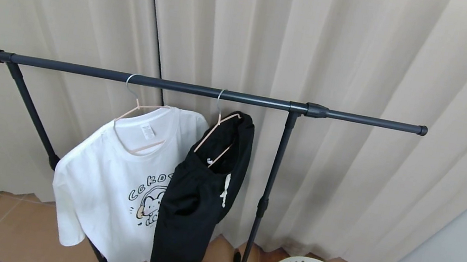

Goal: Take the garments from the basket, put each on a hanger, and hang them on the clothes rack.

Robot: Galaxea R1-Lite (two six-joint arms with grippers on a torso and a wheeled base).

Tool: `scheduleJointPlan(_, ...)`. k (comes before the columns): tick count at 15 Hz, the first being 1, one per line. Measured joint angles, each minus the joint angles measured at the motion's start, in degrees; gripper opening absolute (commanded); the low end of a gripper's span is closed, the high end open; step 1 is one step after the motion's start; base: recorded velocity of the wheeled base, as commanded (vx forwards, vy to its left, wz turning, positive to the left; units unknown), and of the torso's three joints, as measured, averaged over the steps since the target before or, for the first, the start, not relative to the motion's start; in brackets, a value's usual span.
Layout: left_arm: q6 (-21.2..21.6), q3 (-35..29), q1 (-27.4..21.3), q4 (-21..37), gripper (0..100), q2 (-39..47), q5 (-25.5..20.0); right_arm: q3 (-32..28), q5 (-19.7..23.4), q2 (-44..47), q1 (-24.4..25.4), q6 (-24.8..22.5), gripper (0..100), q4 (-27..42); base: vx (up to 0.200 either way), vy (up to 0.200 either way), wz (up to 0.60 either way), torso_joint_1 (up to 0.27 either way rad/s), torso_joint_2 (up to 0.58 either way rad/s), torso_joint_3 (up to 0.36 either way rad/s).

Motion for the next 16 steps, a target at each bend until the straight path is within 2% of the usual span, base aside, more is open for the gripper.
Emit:
scheduleJointPlan(2, -0.3, 0.1, 0.9, 9.2, 100, -7.7, 0.5, 1.1, -0.8, -8.2, 0.0, -1.7, 100, 8.7, 0.000, 0.000, 0.00, 0.000, 0.00, 0.000)
scheduleJointPlan(3, -0.3, 0.1, 2.5, 11.1, 100, -10.7, 1.0, 1.4, -1.3, -12.6, -0.7, -2.5, 100, 13.3, 0.000, 0.000, 0.00, 0.000, 0.00, 0.000)
scheduleJointPlan(5, 0.0, 0.2, 9.8, 12.0, 100, -14.9, 1.4, 1.6, -2.2, -19.5, -5.8, -3.2, 100, 17.0, 0.000, 0.000, 0.00, 0.000, 0.00, 0.000)
scheduleJointPlan(7, 0.3, 0.2, 16.2, 12.4, 100, -20.1, 1.4, 1.7, -2.5, -25.0, -15.4, -3.5, 100, 18.7, 0.000, 0.000, 0.00, 0.000, 0.00, 0.000)
scheduleJointPlan(8, 0.3, 0.2, 17.8, 12.4, 100, -23.0, 1.3, 1.7, -2.6, -27.8, -19.0, -3.6, 100, 19.1, 0.000, 0.000, 0.00, 0.000, 0.00, 0.000)
scheduleJointPlan(9, 0.4, 0.2, 18.8, 12.5, 100, -26.2, 1.0, 1.7, -2.7, -30.9, -21.8, -3.6, 100, 19.4, 0.000, 0.000, 0.00, 0.000, 0.00, 0.000)
scheduleJointPlan(13, -0.4, 0.2, 20.7, 12.0, 100, -33.6, 0.1, 1.8, -2.6, -39.4, -33.2, 1.8, 100, 20.2, 0.000, 0.000, 0.00, 0.000, 0.00, 0.000)
scheduleJointPlan(16, -0.4, 0.2, 20.9, 12.0, 100, -35.0, 0.1, 1.8, -0.8, -44.0, -37.2, 3.0, 100, 20.5, 0.000, 0.000, 0.00, 0.000, 0.00, 0.000)
